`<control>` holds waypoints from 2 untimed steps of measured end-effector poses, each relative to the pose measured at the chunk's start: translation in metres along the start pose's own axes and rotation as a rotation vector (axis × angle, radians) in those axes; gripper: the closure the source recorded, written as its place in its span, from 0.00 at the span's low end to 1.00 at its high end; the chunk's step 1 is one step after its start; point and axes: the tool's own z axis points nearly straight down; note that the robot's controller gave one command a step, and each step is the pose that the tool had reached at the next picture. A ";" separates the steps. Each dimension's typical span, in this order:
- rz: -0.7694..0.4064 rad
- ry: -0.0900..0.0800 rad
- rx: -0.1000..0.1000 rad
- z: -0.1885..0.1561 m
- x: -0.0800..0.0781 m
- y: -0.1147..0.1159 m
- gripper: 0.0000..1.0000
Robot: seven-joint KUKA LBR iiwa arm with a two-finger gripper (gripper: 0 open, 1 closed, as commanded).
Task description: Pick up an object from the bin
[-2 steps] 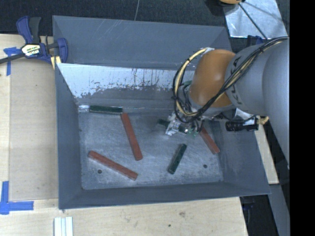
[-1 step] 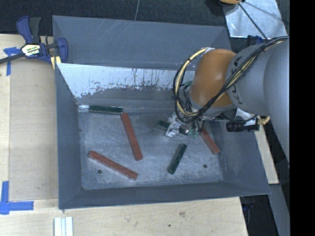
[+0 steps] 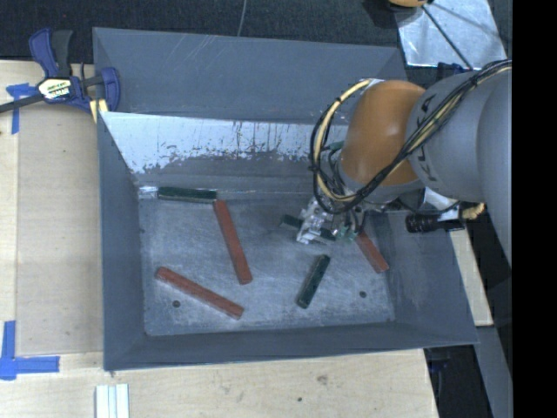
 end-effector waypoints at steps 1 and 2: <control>0.000 -0.004 -0.002 -0.020 -0.003 0.001 1.00; -0.001 -0.007 -0.003 -0.030 -0.003 0.001 1.00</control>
Offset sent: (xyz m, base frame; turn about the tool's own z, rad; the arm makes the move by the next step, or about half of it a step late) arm 0.0000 0.0001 0.0548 0.0000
